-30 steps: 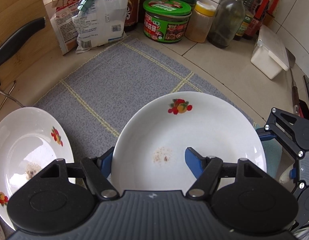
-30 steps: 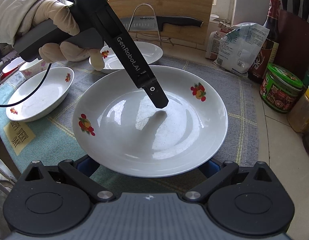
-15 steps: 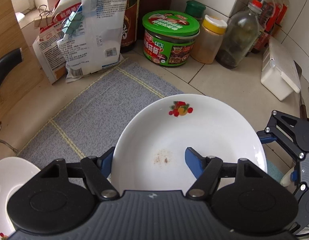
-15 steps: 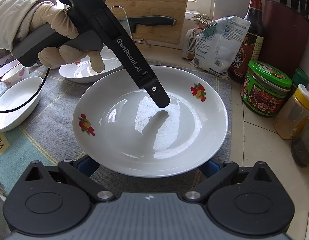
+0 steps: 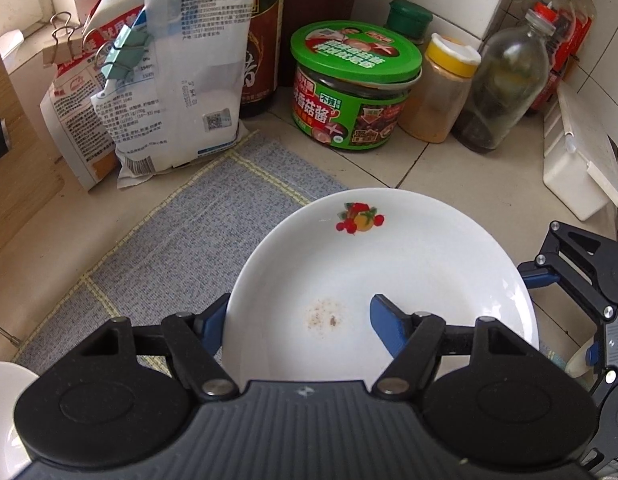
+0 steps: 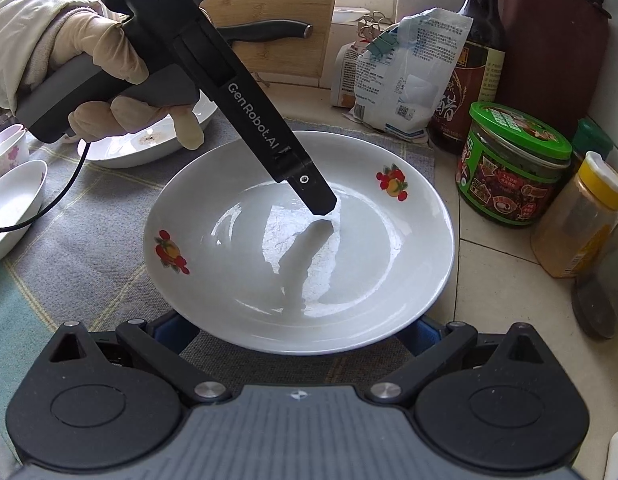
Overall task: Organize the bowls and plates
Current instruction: 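Carry the plate with the left gripper toward the green jar and release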
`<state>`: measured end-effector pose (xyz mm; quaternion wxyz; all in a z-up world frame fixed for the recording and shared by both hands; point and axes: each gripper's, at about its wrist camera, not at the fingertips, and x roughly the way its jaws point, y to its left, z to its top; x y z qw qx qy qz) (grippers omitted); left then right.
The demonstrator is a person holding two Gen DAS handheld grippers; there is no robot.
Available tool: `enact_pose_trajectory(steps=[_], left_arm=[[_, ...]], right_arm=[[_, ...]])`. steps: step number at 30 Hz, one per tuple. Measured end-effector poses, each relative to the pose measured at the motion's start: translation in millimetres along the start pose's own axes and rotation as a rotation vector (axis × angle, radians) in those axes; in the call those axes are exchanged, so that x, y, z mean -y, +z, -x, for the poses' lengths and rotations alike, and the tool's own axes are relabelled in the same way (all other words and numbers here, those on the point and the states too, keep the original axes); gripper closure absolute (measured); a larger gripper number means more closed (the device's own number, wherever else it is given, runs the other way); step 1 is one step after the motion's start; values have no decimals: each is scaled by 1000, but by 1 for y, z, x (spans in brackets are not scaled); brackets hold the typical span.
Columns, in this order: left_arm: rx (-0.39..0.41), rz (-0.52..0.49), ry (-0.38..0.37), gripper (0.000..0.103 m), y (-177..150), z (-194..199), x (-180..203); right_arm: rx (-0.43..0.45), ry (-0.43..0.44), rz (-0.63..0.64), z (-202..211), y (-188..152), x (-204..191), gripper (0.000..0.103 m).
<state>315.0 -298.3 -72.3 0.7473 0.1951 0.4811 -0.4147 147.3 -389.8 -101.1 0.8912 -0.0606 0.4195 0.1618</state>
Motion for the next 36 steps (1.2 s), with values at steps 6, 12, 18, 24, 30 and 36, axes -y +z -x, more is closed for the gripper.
enact_pose_trajectory(steps=[6,12,18,24,30,36], left_arm=[[13,-6,6,31,3,-5,-1],[24,7,7,31,4,-6,-3],[52,-14,57,20,0,0,5],[89,4,87,17,-13,23,12],[133,15,115,15,-29,55,19],[195,57,160,12,-55,89,33]], right_arm=[[-3,-11,-17,-4,1,5,0],[-4,-27,-23,-6,1,6,0],[-5,-35,-23,-2,-1,0,0],[-16,-41,-63,4,-1,-2,0],[-29,-69,-103,12,-1,-6,0],[-22,-73,-126,22,-1,-15,0]])
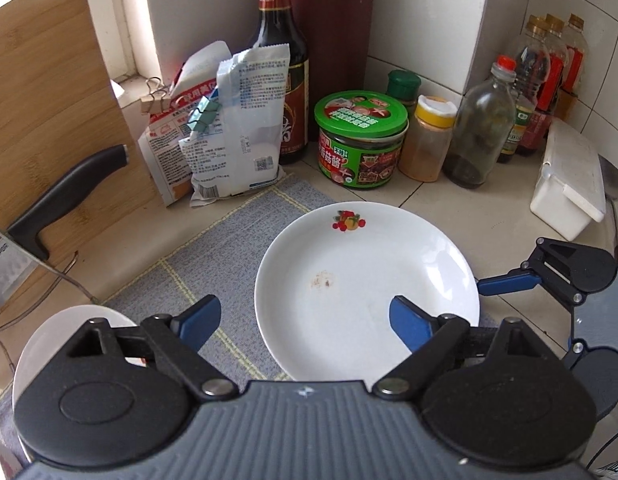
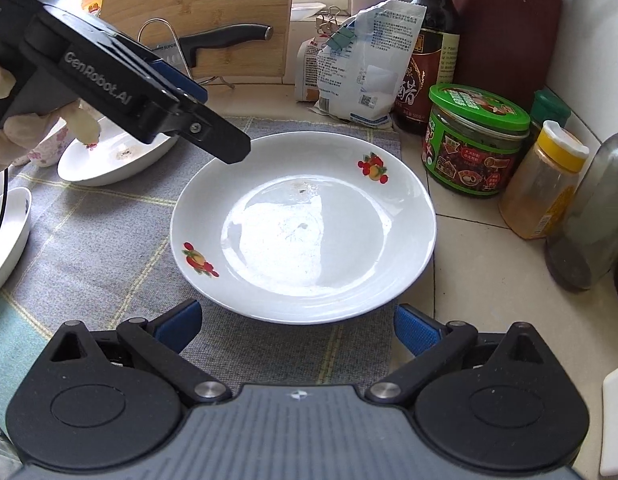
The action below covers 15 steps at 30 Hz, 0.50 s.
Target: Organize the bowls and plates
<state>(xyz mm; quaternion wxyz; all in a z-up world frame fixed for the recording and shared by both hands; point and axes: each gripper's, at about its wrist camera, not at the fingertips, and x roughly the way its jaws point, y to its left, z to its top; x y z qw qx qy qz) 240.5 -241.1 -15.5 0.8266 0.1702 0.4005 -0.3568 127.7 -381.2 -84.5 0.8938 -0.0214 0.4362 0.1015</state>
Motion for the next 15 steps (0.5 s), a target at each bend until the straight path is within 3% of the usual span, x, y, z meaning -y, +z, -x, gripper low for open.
enact_pose_trajectory(steps=[9,15], left_arm=[[57,174,57,10,-46,44,2],[100,161,96,10,-78,72,10]], right_arm=[[-3,10,-12,13,-2,-22,0],[3,13,8,21,-3,-41,0]])
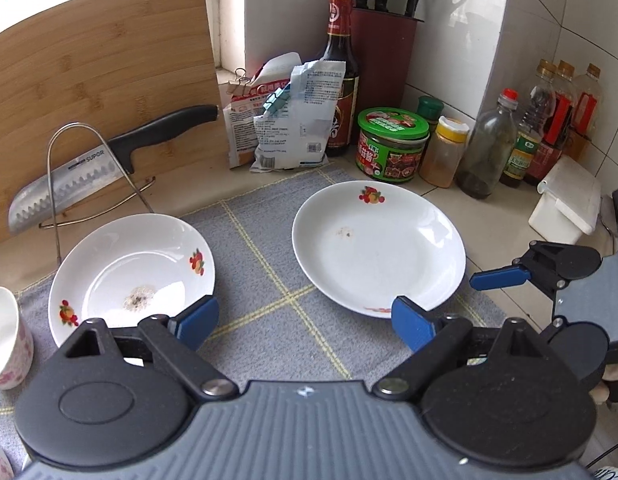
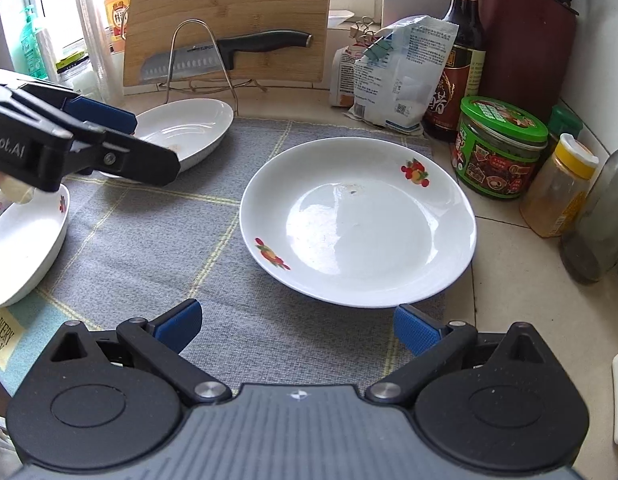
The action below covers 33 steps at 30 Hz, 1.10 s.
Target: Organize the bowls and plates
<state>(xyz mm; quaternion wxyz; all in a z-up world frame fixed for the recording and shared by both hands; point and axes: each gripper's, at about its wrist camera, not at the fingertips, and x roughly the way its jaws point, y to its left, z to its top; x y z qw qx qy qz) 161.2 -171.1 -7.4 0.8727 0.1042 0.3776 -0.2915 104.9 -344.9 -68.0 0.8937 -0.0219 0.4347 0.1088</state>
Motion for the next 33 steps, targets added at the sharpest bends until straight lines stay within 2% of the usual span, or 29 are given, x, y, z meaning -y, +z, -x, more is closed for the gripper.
enact_pose_trajectory(steps=[11,23,33], left_arm=[[21,-7,-2,10,-54,52,-19],[45,35,51,10,-101,104,-63],[53,58,109,10,-138,131,-94]], right_arm=[[13,21,32,15,8,-59,0],[5,22,65,20,13,-123,0],[-15,36,130,19,18,-175,0]])
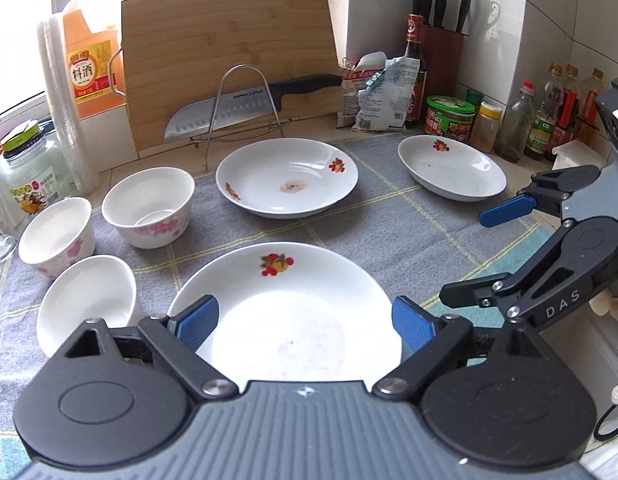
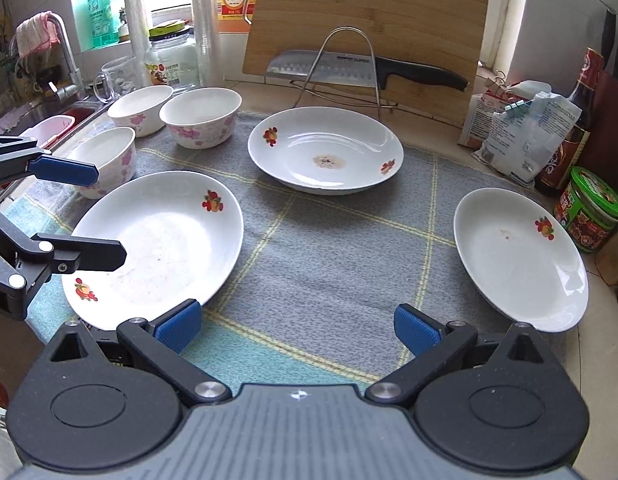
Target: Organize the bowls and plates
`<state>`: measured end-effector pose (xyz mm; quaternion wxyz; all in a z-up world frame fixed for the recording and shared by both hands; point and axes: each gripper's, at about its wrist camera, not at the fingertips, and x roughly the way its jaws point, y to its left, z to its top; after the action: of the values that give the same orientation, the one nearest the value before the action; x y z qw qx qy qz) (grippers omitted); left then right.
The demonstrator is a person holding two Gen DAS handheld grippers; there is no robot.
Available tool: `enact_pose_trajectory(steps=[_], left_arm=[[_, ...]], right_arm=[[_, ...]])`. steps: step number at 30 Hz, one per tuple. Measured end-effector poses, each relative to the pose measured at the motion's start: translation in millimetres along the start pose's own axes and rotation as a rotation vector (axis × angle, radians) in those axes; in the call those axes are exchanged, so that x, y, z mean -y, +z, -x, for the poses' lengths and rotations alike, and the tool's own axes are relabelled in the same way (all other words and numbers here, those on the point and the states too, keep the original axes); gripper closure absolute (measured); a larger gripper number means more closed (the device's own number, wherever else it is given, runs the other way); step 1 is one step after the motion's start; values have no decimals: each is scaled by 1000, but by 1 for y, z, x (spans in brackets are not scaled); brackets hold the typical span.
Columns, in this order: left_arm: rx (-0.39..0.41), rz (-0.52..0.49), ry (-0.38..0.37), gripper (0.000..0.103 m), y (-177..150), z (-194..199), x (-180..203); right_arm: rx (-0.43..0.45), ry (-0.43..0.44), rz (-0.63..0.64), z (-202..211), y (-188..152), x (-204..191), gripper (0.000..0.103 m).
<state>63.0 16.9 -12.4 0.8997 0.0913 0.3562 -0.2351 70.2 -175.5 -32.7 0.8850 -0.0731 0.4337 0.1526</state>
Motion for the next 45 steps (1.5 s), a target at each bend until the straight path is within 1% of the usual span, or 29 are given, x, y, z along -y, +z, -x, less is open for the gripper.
enact_pose_trajectory(steps=[3,5,8,11,14,18,22,25,27,31,38,45], left_arm=[[0,7,18,10,-11,5,-9],[-4,23,9,6,-19,7,-17],[-15,39,2,6,-30,10,-27],[-24,29,8,6,-40,13,-32],[-35,14,-3,6,-52,14,-37],[-63,10,-21,6,-66,9,-42],[-79,7,-18,6,-77,0,-44],[-93,-3,-22,6,-82,-8,-43],[-96,-23,-36,6,-84,-13,-41],[-100,-58,-34,6,-84,-21,-37],[-83,-66,-47,0,-82,-29,-38],[-75,-77,-60,0,-79,-32,-40]], right_arm=[[-6,8,11,-4,3,-13,0],[-9,19,10,-7,3,-18,0],[-8,48,9,-11,5,-28,0],[-17,55,0,-17,7,-33,0],[-27,71,-11,-24,9,-38,0],[-37,84,-8,-30,12,-44,0],[-54,106,-2,-37,14,-50,0],[-75,127,-2,-44,15,-52,0],[-91,142,-5,-51,16,-54,0],[-122,167,-3,-61,17,-58,0],[-168,196,9,-82,18,-62,0],[-187,183,38,-91,23,-63,0]])
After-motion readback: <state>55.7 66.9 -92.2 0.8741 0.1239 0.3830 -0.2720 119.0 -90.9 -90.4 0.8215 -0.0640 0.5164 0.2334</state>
